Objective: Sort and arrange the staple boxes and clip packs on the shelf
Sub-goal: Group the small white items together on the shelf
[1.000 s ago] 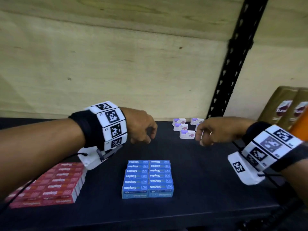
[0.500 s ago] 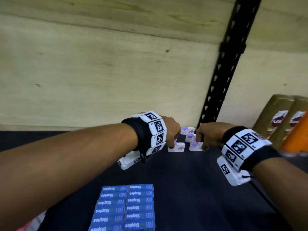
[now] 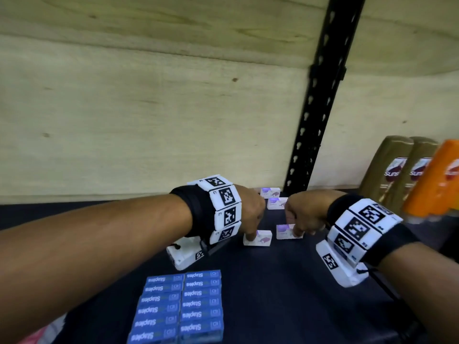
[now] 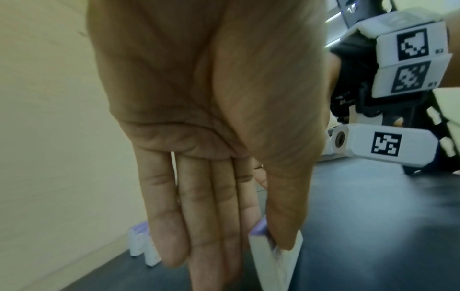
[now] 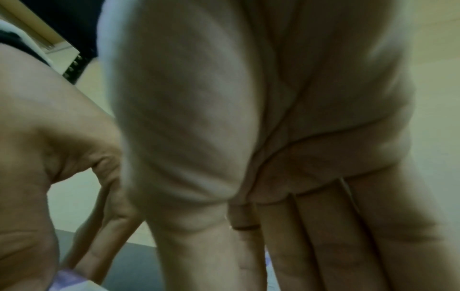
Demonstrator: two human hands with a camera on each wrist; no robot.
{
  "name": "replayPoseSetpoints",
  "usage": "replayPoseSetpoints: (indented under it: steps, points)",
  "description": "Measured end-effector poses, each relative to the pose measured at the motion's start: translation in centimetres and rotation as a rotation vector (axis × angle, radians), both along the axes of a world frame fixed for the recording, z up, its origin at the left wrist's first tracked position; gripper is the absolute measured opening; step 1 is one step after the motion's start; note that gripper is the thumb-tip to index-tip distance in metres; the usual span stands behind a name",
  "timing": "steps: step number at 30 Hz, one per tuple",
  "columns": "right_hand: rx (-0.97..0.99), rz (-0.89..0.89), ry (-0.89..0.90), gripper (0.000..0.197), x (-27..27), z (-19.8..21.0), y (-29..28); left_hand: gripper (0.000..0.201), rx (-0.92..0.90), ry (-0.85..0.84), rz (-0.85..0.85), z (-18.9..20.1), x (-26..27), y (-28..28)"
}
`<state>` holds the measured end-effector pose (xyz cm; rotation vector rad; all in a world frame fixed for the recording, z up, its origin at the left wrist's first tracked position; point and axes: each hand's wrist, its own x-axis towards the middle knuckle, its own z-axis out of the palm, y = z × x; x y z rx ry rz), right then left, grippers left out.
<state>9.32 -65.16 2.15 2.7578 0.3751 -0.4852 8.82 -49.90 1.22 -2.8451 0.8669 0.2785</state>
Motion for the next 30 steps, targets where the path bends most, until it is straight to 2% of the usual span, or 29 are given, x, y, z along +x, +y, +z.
replayPoseSetpoints:
  steps: [2,5,7,10,13,17,25,30]
  points:
    - [-0.007,0.005,0.039,0.006,-1.5,-0.1,0.0,0.032,-0.047,0.034,-0.011,-0.3,-1.2,0.0]
    - [0.003,-0.041,0.116,0.013,-3.6,-0.2,0.0,0.03,-0.067,0.039,-0.03,-0.8,-3.3,-0.1]
    - [0.03,-0.063,0.137,0.006,-4.8,-0.3,-0.4,0.028,-0.097,0.056,-0.031,-0.9,-4.5,-0.2]
    - [0.048,-0.079,0.131,0.009,-6.7,-0.6,-1.2,0.027,-0.035,0.138,-0.013,-0.4,-6.1,-0.9]
    - [0.075,-0.081,0.108,0.017,-8.2,-0.7,-2.4,0.026,-0.011,0.143,0.006,-0.3,-7.1,-1.5]
    - [0.139,-0.088,0.098,0.018,-10.0,-0.9,-3.6,0.026,-0.006,0.152,-0.01,-0.6,-8.1,-2.2]
    - [0.218,-0.074,0.099,0.021,-10.8,-1.0,-4.6,0.029,0.033,0.235,-0.006,-1.0,-8.0,-3.2]
    - [0.232,-0.048,0.111,0.021,-10.6,-1.2,-4.3,0.031,0.092,0.17,-0.065,-1.6,-7.9,-3.3]
